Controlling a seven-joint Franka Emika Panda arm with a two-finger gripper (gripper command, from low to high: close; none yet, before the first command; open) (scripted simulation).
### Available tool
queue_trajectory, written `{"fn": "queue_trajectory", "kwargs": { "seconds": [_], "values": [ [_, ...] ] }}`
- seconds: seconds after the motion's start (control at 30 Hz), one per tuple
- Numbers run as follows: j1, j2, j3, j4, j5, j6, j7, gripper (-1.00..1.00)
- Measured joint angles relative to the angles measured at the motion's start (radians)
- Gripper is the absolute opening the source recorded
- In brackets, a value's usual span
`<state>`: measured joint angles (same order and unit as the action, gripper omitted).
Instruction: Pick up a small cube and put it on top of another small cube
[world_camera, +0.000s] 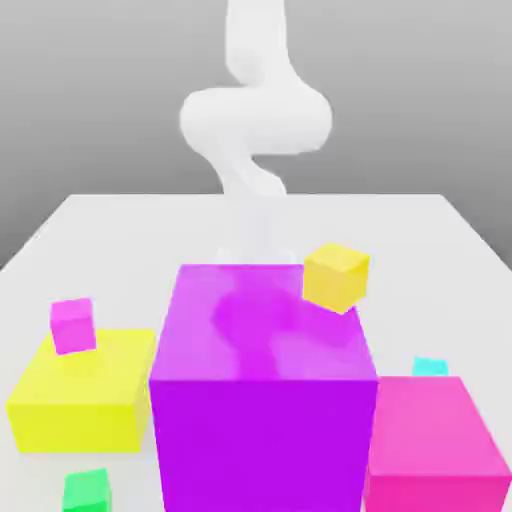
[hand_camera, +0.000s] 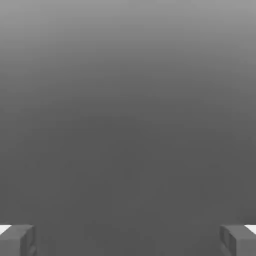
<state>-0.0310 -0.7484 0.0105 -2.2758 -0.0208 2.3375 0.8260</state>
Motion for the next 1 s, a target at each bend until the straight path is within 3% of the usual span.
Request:
{"fn": "queue_trajectory", "kwargs": {
  "seconds": [0.23, 0.5, 0.73, 0.83, 1.0],
  "values": [
    [-0.036, 0.243, 0.108, -0.021, -0.022, 0.166, 0.176, 0.0],
    [0.034, 0.512, 0.311, -0.196, 0.0, 0.33, 0.456, 0.0],
    [0.187, 0.775, 0.446, -0.384, -0.104, 0.468, 0.825, 0.0],
    [0.26, 0.872, 0.426, -0.454, -0.178, 0.518, 0.973, 0.0],
    [0.438, 1.049, 0.21, -0.423, -0.378, 0.645, 1.14, 0.0]
  ]
}}
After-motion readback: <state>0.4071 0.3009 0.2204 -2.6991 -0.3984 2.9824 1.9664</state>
